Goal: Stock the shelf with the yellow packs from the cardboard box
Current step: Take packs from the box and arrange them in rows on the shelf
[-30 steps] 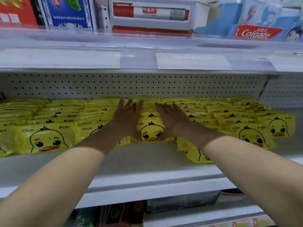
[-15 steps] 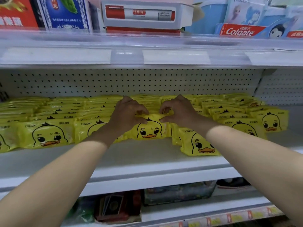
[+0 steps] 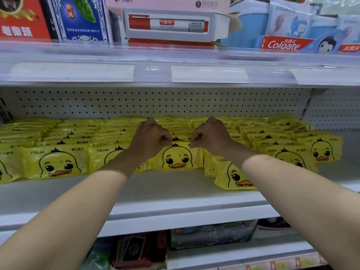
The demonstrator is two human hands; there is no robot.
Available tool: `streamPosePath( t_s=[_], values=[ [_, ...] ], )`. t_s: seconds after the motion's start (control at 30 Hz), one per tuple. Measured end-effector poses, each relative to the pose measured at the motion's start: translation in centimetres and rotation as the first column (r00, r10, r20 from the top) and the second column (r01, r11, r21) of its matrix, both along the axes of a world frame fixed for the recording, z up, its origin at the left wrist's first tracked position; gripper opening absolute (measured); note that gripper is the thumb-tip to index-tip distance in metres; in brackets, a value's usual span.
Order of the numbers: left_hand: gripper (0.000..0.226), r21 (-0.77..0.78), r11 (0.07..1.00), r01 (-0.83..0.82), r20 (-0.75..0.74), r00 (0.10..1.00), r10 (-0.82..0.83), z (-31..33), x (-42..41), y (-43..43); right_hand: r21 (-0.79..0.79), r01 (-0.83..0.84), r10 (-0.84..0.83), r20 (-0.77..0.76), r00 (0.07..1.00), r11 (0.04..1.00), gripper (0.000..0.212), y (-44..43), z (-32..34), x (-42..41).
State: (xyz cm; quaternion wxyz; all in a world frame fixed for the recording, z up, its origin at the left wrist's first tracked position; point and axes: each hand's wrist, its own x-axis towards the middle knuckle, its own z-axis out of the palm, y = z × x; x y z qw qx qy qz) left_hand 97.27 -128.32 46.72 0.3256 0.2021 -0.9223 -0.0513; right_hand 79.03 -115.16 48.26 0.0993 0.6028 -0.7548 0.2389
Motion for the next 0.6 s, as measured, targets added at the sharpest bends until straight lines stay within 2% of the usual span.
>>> streamPosePath(
  t_s=[0.4, 0.43, 0.53, 0.6],
  values=[
    [0.026, -0.193, 0.981, -0.015, 0.163, 0.986, 0.047, 0.2, 0.5, -1.3, 0.058, -0.024, 0.024, 0.001, 1.0, 0.998, 0.021, 0.3, 0.1, -1.1],
    [0.026, -0.17, 0.985, -0.018, 0.138, 0.99, 0.042, 0.2, 0.5, -1.4, 0.048, -0.022, 0.021, 0.031, 0.999, 0.999, 0.022, 0.2, 0.1, -1.2],
    [0.023, 0.033, 0.999, -0.012, -0.051, 0.999, 0.014, 0.4, 0.6, -1.9, -0.045, -0.021, 0.027, 0.15, 0.988, 0.999, 0.023, 0.1, 0.1, -1.4],
    [0.023, 0.068, 0.998, -0.008, -0.102, 0.995, 0.015, 0.5, 0.3, -2.3, -0.082, -0.022, 0.035, 0.152, 0.988, 0.996, 0.022, -0.4, 0.3, -1.2]
  ],
)
